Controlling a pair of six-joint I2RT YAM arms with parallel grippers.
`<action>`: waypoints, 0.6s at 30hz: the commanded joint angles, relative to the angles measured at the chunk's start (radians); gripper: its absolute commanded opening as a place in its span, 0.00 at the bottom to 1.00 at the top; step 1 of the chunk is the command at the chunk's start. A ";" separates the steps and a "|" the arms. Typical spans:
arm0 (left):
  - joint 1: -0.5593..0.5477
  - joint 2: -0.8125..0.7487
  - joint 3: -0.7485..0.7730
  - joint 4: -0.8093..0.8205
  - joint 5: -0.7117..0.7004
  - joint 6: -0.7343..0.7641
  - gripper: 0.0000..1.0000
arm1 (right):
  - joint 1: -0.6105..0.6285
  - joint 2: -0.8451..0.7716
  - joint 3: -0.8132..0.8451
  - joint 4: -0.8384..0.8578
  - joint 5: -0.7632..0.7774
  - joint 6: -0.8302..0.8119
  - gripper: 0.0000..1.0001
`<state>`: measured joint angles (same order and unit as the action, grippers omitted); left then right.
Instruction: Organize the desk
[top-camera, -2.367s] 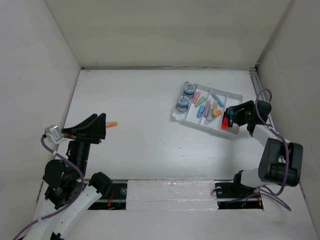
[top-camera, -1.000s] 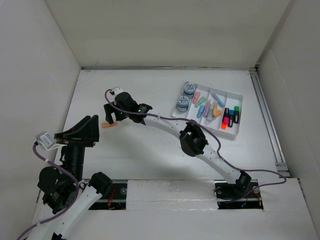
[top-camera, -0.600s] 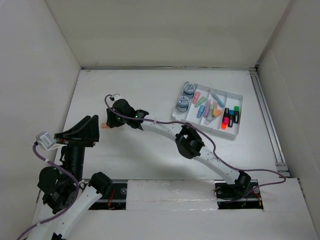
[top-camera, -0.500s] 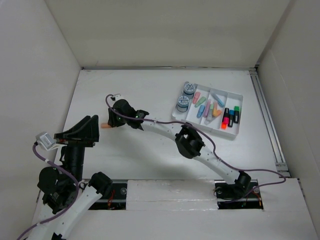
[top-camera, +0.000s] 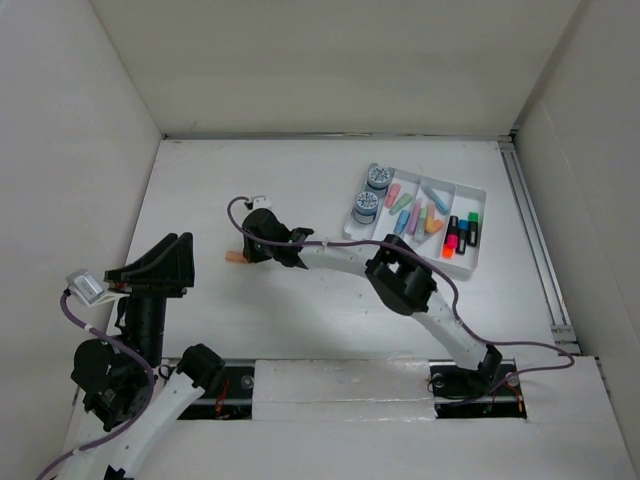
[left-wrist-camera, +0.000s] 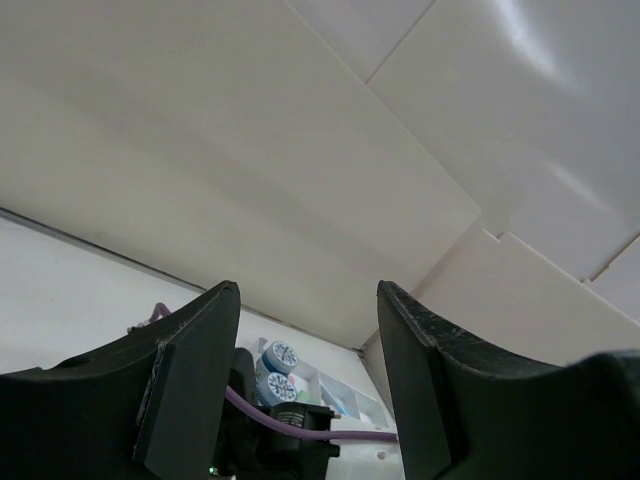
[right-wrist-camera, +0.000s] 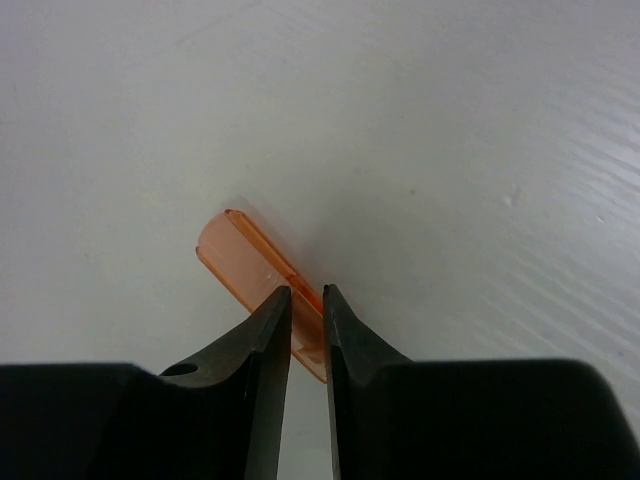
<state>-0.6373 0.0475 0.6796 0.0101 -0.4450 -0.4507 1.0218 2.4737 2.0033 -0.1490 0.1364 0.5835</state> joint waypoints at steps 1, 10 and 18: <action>0.005 -0.011 0.003 0.034 0.011 0.006 0.53 | 0.009 -0.129 -0.133 0.045 0.081 0.016 0.25; 0.005 0.005 0.003 0.033 0.015 0.004 0.53 | 0.009 -0.280 -0.282 0.138 0.053 0.011 0.65; 0.005 0.006 0.003 0.033 0.019 0.007 0.54 | 0.009 -0.104 -0.086 -0.029 -0.035 -0.151 0.83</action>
<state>-0.6369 0.0483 0.6796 0.0101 -0.4435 -0.4507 1.0225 2.3016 1.8370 -0.1200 0.1291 0.5056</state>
